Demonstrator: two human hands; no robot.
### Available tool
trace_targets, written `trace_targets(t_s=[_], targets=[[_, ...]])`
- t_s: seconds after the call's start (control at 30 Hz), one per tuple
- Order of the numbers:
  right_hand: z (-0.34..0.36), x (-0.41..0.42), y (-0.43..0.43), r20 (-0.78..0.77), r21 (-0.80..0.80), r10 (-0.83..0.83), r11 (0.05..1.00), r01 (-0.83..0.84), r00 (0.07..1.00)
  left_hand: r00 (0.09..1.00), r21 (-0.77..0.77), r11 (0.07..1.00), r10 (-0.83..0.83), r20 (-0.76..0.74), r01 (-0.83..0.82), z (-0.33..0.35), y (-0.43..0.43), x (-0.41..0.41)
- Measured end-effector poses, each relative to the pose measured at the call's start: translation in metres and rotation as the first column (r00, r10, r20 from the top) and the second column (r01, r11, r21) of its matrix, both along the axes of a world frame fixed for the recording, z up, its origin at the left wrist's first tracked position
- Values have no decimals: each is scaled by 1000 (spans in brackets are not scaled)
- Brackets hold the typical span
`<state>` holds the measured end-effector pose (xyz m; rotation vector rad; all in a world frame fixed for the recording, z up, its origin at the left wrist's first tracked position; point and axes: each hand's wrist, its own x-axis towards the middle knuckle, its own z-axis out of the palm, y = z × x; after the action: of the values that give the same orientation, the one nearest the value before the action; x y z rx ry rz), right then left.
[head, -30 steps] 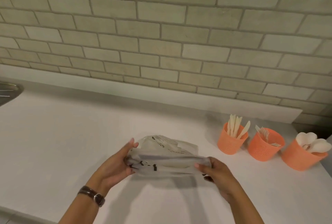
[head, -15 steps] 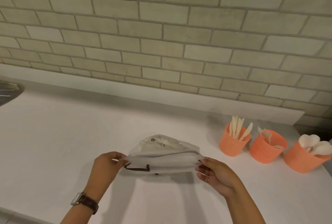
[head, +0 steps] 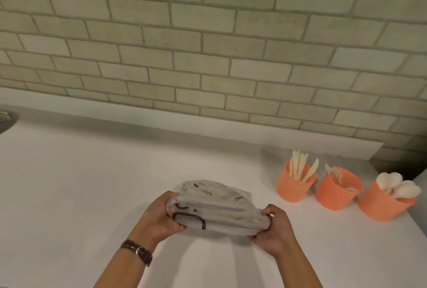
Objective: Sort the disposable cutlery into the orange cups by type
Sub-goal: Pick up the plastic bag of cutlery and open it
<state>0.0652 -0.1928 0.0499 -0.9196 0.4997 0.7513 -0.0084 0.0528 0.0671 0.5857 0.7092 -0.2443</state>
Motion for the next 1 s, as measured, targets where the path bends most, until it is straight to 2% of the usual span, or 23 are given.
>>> trace_targets(t_s=[0.13,0.2,0.27,0.37,0.43,0.5,0.53,0.57,0.63,0.7,0.73,0.8,0.87,0.93,1.0], targets=[[8,9,-19,157,-12,31,999,-29,987,992,342,939,-63,106,23,16,18,-6],[8,11,-25,189,-4,49,999,-49,981,982,408,912,-112,151,41,22,28,-10],[7,12,-24,204,-24,65,998,-61,977,971,327,943,-134,197,64,26,31,-11],[8,8,-10,193,-107,74,993,-54,978,982,85,996,-25,188,9,18,28,-5],[10,7,2,263,-261,128,964,-57,956,988,-16,999,40,146,-38,9,25,-1],[16,4,11,353,-494,297,865,-93,887,985,-115,990,96,143,-80,3,24,2],[18,1,13,397,-582,392,807,-102,830,982,-104,991,102,158,-86,0,25,3],[19,0,14,449,-649,479,755,-93,755,977,-50,996,81,195,-72,0,25,3],[16,-1,12,503,-788,640,616,3,581,963,204,979,-33,266,-23,4,21,0],[11,2,11,529,-839,692,513,180,491,962,487,873,-112,250,-24,3,15,-3],[8,5,10,544,-836,686,491,245,483,971,611,790,-105,216,-50,1,14,-5],[7,10,6,574,-818,636,474,326,515,973,819,564,-109,205,-110,-1,15,-10],[7,15,0,603,-792,559,508,339,570,961,935,306,-147,233,-180,-7,21,-13],[8,18,-4,594,-763,471,586,273,652,950,976,10,-225,215,-218,-14,29,-17],[9,20,-6,556,-689,343,700,189,757,939,964,-163,-310,151,-209,-21,34,-18]])
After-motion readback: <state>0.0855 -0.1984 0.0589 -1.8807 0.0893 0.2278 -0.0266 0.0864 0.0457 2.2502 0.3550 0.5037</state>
